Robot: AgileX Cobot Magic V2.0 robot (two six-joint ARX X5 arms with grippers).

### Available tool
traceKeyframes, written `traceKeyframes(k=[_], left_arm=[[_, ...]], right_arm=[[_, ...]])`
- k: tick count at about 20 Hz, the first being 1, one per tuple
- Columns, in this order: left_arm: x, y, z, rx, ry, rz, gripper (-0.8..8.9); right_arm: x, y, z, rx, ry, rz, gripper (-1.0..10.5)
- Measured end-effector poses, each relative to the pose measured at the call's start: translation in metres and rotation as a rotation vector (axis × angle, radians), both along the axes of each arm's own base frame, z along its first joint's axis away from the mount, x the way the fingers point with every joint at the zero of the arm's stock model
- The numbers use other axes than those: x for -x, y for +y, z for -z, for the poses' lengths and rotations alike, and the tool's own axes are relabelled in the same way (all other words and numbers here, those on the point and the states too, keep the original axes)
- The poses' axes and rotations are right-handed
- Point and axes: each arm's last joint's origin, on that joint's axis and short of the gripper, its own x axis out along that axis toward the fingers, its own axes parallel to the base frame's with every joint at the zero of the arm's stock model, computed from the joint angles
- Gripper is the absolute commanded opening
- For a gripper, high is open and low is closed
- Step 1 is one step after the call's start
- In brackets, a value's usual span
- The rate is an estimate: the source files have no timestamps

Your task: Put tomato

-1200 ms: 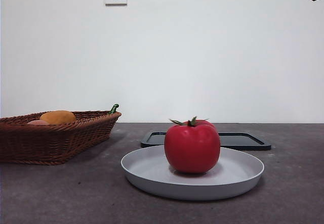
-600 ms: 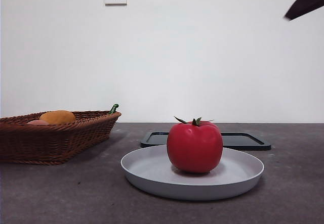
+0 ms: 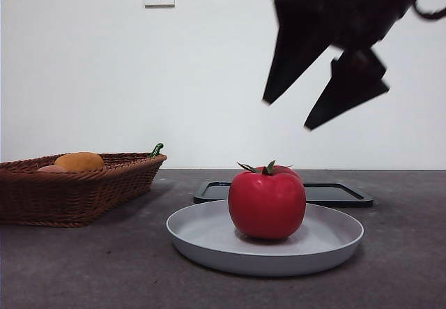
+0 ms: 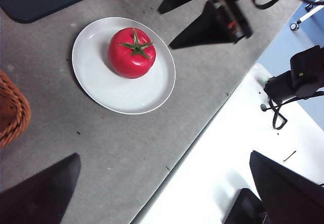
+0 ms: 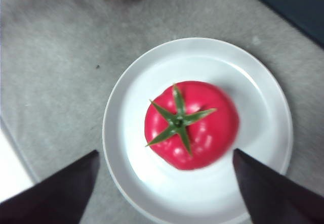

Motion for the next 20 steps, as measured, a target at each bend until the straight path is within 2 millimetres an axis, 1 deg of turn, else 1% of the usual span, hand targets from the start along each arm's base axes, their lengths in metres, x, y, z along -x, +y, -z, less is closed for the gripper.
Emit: traceKeyframes(k=[4,6,9,15,20], left_arm=[[0.000,0.000,0.000,0.000,0.000,0.000,5.30],[0.000,0.000,0.000,0.000,0.000,0.000,5.30],[0.000,0.000,0.000,0.000,0.000,0.000,5.30],[0.000,0.000,0.000,0.000,-0.001,0.000,5.27],[0.000,0.000,0.000,0.001,-0.002,0.000,5.27]], right_arm=[[-0.010,0.012,0.018,0.019,0.019,-0.015,4.5],[-0.013,0.017,0.024,0.056,-0.003,-0.001,4.5],[-0.018,0.023,0.033,0.094,-0.019,0.010,4.9],[-0.022,0.034,0.044,0.104,-0.036,-0.002,4.9],[-0.028,0.039,0.067,0.162,0.013,0.002,4.9]])
